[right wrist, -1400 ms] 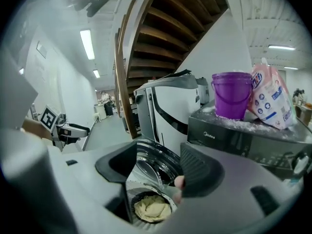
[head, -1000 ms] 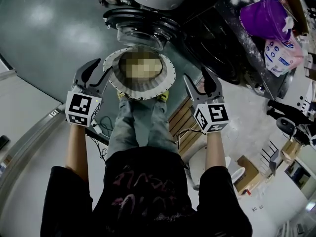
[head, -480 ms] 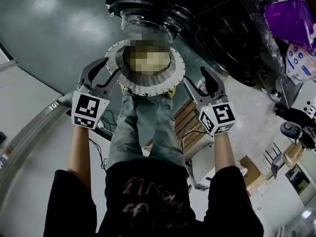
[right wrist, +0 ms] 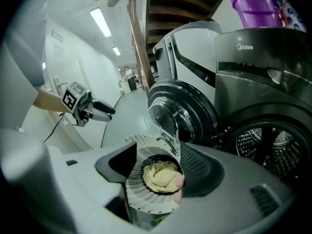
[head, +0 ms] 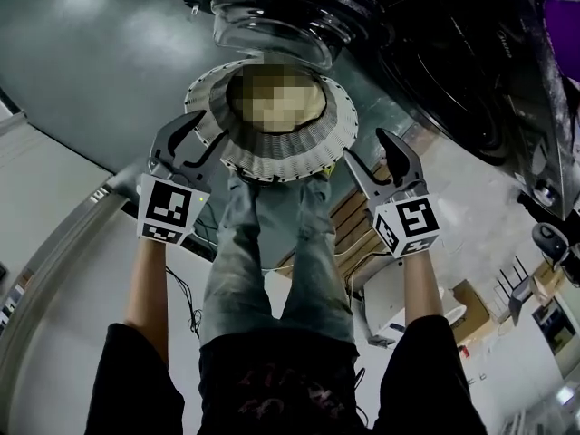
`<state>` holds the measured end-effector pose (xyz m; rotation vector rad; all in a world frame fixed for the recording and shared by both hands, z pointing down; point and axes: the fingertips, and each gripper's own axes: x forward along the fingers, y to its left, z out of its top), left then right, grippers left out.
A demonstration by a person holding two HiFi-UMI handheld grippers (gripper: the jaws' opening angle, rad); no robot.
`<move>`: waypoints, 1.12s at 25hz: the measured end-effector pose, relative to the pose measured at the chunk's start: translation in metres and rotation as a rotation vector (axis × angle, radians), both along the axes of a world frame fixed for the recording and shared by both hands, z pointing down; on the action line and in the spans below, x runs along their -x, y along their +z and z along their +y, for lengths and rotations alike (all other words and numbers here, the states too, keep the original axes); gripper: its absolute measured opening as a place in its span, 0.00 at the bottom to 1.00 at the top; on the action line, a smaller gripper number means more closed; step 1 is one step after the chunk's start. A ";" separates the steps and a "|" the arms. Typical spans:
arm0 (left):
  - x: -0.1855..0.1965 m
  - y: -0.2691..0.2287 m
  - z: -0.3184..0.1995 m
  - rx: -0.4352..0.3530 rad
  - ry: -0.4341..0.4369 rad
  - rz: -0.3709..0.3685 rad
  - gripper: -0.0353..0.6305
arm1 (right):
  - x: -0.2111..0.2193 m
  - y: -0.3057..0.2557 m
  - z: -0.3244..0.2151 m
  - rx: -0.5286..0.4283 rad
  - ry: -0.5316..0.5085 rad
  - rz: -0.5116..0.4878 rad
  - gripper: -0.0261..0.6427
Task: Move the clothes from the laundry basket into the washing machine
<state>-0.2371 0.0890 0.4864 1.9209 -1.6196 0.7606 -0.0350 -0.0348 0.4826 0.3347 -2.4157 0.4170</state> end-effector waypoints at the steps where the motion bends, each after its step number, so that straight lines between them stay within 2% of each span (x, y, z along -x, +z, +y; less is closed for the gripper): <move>1: -0.002 0.011 0.000 0.014 0.026 -0.015 0.35 | 0.001 0.009 0.001 -0.007 -0.013 0.010 0.47; 5: -0.010 0.061 0.005 0.083 0.131 -0.061 0.35 | 0.008 0.049 0.011 -0.033 -0.091 0.053 0.47; 10: -0.019 0.118 -0.002 0.136 0.251 -0.097 0.36 | 0.019 0.093 0.021 -0.009 -0.143 0.085 0.47; 19: -0.016 0.182 -0.010 0.199 0.384 -0.171 0.37 | 0.039 0.161 0.046 -0.017 -0.258 0.178 0.48; 28: -0.033 0.262 -0.008 0.298 0.532 -0.222 0.40 | 0.055 0.246 0.062 -0.024 -0.416 0.325 0.56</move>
